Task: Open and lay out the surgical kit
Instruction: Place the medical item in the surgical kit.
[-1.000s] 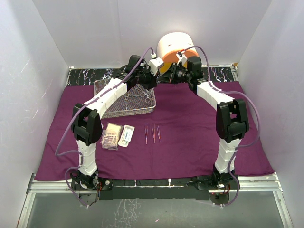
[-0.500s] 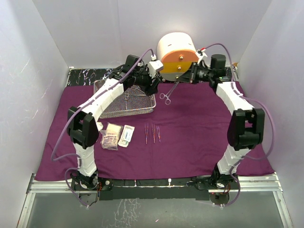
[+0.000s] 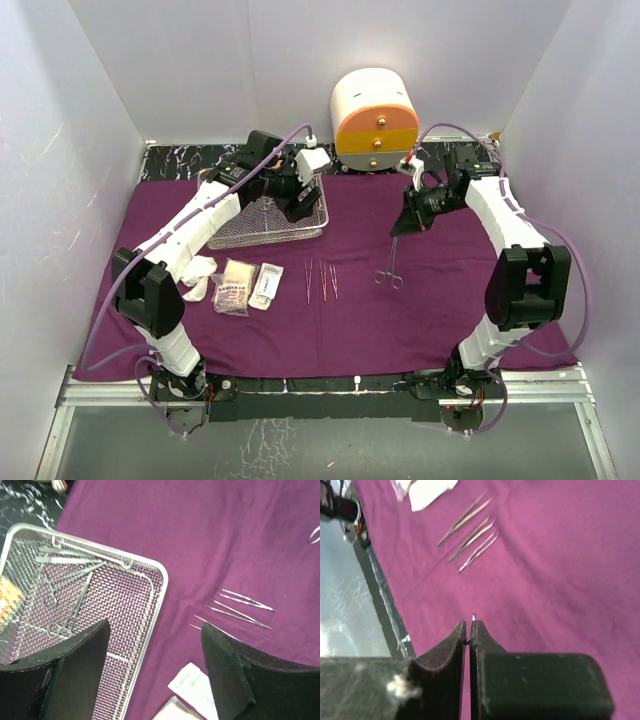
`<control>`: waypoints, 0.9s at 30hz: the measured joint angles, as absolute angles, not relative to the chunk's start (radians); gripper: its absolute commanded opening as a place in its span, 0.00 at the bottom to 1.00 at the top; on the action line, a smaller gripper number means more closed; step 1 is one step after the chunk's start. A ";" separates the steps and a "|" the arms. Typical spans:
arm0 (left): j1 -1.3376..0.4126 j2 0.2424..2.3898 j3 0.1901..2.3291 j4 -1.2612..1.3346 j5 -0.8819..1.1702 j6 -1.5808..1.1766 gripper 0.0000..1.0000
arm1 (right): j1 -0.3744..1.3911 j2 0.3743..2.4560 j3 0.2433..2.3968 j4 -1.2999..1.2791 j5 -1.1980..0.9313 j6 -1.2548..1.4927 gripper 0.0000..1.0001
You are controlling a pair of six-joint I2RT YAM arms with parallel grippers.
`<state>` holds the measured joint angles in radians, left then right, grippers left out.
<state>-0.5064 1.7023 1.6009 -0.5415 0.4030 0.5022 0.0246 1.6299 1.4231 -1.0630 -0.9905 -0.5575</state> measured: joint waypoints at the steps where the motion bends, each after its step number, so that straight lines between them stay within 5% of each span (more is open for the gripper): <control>1: -0.506 1.702 1.587 -0.542 0.400 0.506 0.72 | 0.031 1.650 1.416 -1.103 -0.987 -0.599 0.00; 27: -0.501 1.666 1.524 -0.539 0.373 0.525 0.73 | 0.201 2.080 1.641 -1.259 -1.076 -0.812 0.01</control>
<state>-0.5011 1.6661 1.5238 -0.5392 0.3733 0.5255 0.2012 2.0796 1.6405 -1.2587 -1.0760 -0.8116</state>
